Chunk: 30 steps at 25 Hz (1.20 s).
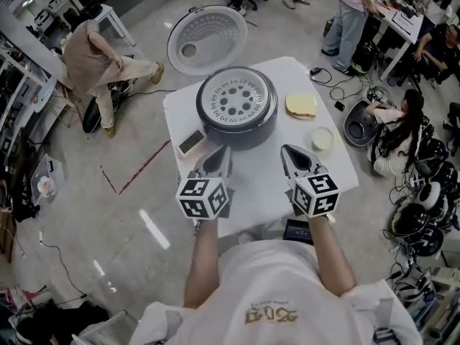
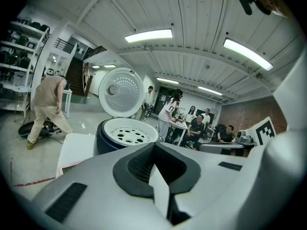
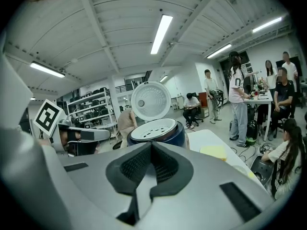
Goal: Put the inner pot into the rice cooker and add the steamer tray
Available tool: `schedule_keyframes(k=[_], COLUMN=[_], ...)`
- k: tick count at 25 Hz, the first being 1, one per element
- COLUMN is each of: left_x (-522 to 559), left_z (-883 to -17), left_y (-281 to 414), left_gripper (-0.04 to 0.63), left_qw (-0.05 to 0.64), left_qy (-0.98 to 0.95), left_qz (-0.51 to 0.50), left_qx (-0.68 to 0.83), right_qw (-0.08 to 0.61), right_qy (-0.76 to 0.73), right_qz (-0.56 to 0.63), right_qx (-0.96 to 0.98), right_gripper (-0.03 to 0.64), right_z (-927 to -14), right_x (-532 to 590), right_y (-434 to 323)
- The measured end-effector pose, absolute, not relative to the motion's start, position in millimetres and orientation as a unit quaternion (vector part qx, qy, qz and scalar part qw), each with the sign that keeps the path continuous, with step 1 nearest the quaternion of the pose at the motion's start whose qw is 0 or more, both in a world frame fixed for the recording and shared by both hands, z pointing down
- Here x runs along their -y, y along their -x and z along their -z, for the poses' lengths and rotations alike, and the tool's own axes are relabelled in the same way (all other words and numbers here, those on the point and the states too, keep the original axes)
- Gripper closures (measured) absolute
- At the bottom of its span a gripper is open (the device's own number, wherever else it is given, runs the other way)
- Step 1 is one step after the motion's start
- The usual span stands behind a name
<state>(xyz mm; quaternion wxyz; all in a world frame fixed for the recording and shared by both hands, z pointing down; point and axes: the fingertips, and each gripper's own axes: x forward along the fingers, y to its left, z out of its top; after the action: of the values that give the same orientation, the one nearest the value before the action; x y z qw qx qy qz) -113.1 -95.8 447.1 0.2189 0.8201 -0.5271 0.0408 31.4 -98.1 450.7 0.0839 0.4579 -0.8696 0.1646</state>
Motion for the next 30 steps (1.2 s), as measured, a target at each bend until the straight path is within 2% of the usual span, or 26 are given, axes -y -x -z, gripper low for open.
schedule_keyframes(k=[30], left_x=[101], left_z=[-462], left_y=[111], left_gripper=[0.578], left_qw=[0.238], left_qy=[-0.825], left_qz=[-0.045], left_qx=[0.510], right_qw=[0.084], right_qy=[-0.449], right_qz=[-0.175], right_qx=[0.872], right_gripper=[0.604], right_z=[-457], right_x=[103], right_y=[-24])
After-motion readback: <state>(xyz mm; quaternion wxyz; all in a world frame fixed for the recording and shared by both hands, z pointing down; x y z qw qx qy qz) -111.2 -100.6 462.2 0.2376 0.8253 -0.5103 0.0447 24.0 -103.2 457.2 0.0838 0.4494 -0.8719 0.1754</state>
